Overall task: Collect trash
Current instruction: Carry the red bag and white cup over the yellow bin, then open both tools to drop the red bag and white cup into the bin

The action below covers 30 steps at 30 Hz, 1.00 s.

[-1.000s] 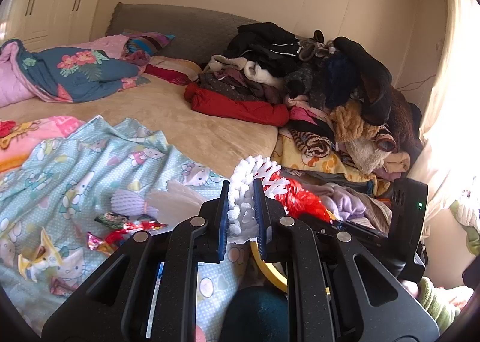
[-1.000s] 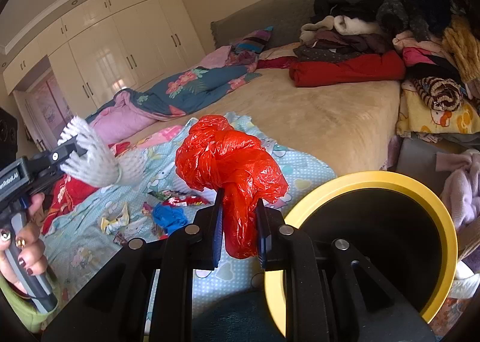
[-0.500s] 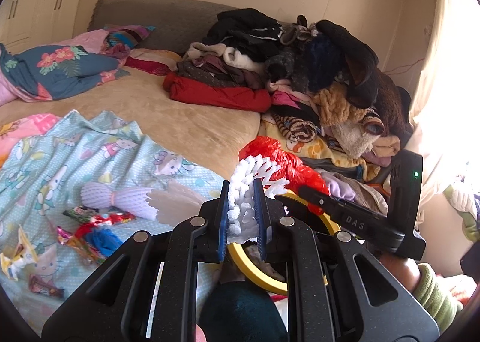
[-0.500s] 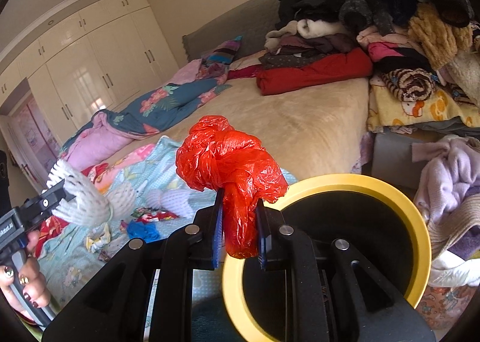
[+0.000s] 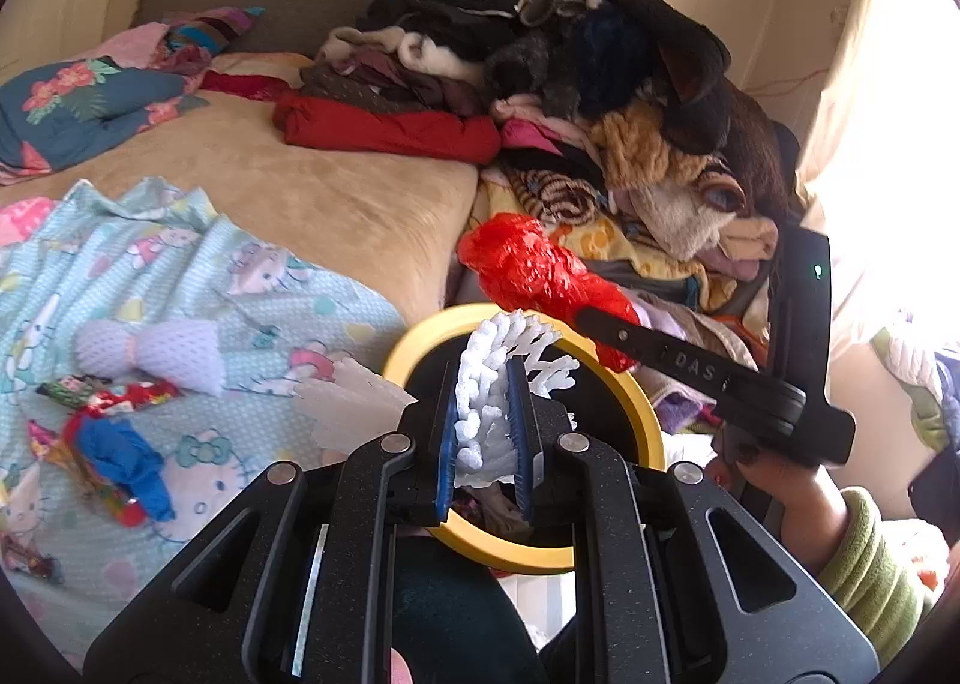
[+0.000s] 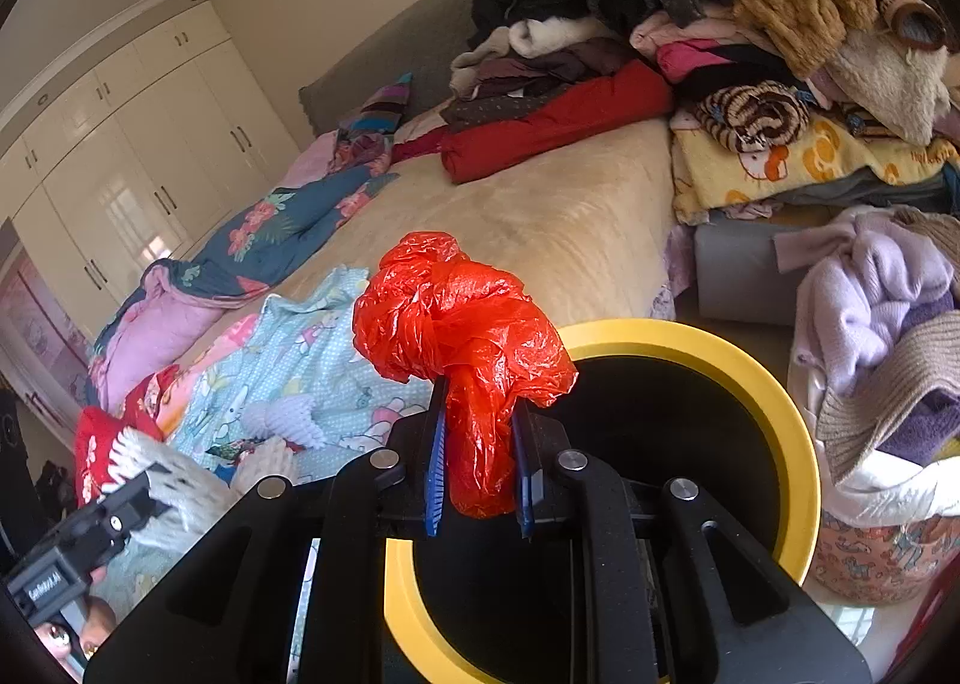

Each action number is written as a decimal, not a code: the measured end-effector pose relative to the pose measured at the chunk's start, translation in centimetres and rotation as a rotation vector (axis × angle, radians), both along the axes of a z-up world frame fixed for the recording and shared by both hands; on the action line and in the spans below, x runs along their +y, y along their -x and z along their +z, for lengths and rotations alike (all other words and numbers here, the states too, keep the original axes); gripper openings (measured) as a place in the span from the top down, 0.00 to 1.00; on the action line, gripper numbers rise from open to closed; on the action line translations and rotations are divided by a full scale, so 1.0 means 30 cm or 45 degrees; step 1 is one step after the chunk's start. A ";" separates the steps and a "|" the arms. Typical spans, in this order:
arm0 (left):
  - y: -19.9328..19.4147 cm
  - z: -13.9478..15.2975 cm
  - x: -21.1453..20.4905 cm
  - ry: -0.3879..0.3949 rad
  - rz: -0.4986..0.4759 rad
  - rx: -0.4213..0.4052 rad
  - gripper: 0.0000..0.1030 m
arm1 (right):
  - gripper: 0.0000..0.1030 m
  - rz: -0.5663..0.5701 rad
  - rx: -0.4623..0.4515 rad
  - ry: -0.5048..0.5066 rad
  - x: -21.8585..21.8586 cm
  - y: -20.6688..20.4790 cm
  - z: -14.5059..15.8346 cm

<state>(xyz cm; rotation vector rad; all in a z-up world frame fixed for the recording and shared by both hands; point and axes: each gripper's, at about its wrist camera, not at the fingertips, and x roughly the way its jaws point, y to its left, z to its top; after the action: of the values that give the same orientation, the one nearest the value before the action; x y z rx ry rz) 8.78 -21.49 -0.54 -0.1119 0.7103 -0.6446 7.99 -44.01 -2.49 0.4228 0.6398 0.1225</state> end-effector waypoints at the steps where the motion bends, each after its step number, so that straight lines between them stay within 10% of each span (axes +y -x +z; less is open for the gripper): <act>1: -0.001 -0.004 -0.011 -0.002 -0.007 0.005 0.91 | 0.83 -0.011 0.008 -0.006 -0.011 0.000 -0.008; 26: -0.105 -0.216 -0.252 -0.072 -0.138 0.158 0.89 | 0.80 -0.137 0.214 -0.057 -0.145 -0.025 -0.144; 30: -0.119 -0.244 -0.280 -0.098 -0.155 0.172 0.66 | 0.54 -0.176 0.215 -0.092 -0.172 -0.019 -0.152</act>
<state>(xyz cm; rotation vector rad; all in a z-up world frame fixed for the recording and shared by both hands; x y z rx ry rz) 12.36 -29.90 -7.85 -0.0420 0.8765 -0.7297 8.55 -49.17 -7.06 0.5494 0.7711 -0.0223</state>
